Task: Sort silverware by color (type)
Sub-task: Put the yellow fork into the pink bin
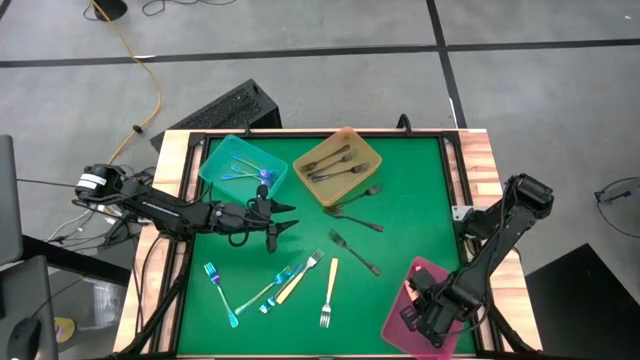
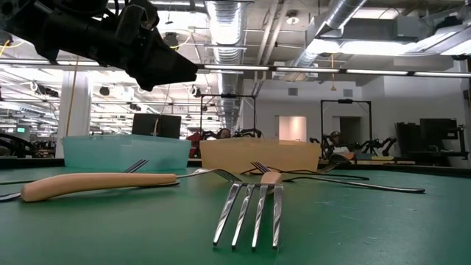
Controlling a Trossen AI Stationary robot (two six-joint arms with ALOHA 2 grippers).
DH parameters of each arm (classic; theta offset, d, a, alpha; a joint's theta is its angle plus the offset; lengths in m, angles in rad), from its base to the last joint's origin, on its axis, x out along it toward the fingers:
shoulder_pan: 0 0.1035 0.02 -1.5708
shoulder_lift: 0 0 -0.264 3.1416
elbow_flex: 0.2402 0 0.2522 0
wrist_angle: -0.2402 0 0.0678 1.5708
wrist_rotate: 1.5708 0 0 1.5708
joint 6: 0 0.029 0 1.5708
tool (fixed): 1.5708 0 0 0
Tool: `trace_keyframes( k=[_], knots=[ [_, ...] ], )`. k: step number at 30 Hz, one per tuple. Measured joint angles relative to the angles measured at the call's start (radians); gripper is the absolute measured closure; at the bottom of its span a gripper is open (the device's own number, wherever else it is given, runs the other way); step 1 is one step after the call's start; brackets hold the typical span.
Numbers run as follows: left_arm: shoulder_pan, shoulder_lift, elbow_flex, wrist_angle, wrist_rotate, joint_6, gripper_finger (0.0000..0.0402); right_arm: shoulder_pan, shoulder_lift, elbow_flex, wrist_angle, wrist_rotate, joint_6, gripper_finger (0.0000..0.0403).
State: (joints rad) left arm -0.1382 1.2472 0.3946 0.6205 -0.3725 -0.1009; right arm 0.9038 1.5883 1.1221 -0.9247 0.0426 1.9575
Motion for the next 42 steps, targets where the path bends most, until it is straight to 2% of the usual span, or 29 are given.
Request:
trace_keyframes(
  k=[2, 7, 11, 17, 24, 42],
  knots=[
    [0.0, 0.0, 0.0, 0.0, 0.0, 0.001, 0.0232, -0.003, -0.008, -0.033, 0.028, -0.009, -0.012, 0.0314],
    [0.0, 0.0, 0.0, -0.001, 0.0, 0.003, 0.0232, -0.003, -0.094, -0.214, 0.238, -0.037, 0.022, 0.0315],
    [0.0, 0.0, 0.0, -0.001, 0.0, 0.006, 0.0232, -0.003, -0.165, -0.284, 0.284, 0.001, 0.078, 0.0315],
    [0.0, 0.0, 0.0, -0.001, -0.003, 0.006, 0.0232, -0.007, -0.196, -0.289, 0.252, 0.007, 0.08, 0.0315],
    [0.0, 0.0, 0.0, -0.001, -0.002, 0.001, 0.0232, -0.033, -0.223, -0.288, 0.282, -0.091, 0.006, 0.0315],
    [0.0, 0.0, 0.0, -0.003, 0.002, -0.016, 0.0232, -0.062, -0.159, -0.288, 0.303, -0.057, -0.031, 0.0315]
  ],
)
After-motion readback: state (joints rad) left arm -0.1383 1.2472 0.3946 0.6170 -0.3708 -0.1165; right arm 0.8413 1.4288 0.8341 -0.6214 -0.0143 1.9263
